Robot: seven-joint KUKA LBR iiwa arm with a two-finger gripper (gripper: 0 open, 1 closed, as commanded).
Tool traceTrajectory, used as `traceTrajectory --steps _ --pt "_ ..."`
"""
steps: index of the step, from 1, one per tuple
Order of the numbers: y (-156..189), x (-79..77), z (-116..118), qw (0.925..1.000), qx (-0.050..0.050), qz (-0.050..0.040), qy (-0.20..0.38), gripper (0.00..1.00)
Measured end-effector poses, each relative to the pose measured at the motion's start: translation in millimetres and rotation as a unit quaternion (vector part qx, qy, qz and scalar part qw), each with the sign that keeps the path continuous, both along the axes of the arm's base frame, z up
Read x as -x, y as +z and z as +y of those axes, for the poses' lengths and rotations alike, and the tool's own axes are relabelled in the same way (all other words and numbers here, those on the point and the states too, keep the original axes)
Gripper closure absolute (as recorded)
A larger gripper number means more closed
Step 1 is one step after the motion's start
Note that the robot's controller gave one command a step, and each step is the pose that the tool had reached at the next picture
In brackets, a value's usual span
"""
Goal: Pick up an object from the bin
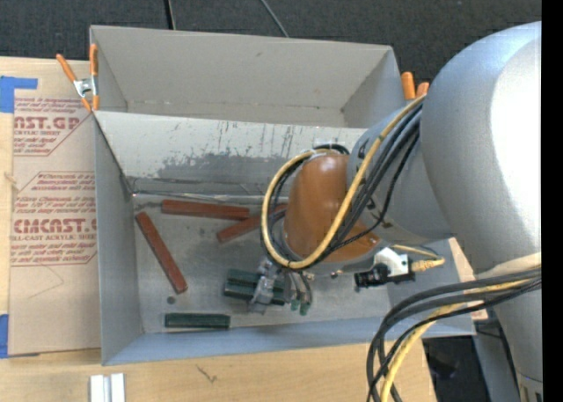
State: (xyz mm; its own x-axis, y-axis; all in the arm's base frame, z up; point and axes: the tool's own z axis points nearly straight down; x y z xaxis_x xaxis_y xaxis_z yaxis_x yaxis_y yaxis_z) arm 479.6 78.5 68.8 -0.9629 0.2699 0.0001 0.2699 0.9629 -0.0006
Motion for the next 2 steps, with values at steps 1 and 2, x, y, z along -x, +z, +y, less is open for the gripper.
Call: traceTrajectory --steps 1,2 --pt "0.8 0.7 -0.4 1.0000 0.000 0.0004 0.001 1.00" --pt "2.7 1.2 -0.4 1.0000 0.000 0.0016 0.001 1.00"
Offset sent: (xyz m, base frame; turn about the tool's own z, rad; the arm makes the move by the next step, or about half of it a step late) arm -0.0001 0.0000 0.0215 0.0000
